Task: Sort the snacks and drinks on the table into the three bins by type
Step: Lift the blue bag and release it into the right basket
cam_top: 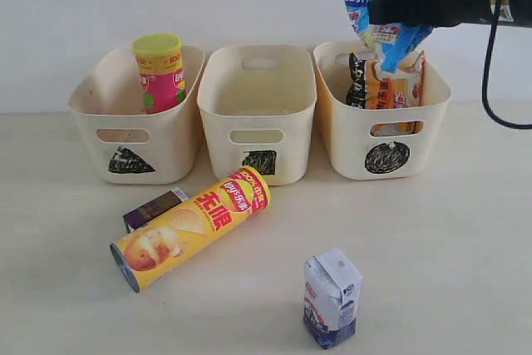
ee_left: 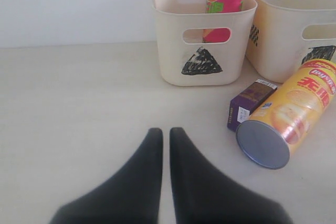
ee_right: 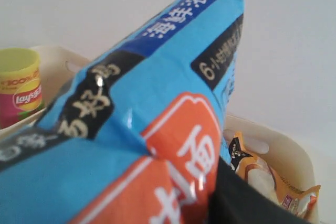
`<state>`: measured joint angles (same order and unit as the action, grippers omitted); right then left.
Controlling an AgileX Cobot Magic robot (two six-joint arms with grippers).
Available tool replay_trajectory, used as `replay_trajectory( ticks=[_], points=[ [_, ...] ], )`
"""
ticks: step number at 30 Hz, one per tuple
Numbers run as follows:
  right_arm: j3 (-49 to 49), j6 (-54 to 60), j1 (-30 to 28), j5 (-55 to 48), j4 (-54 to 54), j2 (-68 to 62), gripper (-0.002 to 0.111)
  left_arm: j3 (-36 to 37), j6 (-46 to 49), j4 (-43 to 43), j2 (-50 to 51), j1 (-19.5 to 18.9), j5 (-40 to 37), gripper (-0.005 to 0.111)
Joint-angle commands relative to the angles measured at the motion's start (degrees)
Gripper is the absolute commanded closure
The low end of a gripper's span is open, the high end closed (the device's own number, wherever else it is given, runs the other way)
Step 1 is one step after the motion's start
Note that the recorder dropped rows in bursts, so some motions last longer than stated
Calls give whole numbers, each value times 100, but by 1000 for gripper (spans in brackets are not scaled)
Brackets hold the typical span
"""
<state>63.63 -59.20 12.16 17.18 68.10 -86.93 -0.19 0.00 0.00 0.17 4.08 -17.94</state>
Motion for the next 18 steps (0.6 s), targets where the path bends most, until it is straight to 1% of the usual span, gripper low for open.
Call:
replay_trajectory(
  ticks=[1,4,8,13,18],
  points=[
    [542,-435,-381,651,9,-651,108,19,-39,-58,-17,-20,32,103],
    [949,-492,-422,841,9,-1110,108,19,-39,-58,-17,-20,32,103],
    [1453,-520,-422,850,51,-1665,108,19,-39,-58,-17,-20,32,103],
    [2047,-520,-422,331,51,-2305,108,19,-39,-58,-17,-20,32,103],
    [2278,-520,-422,117,110,-2719,108,19,-39,-58,-17,-20,32,103]
  ],
)
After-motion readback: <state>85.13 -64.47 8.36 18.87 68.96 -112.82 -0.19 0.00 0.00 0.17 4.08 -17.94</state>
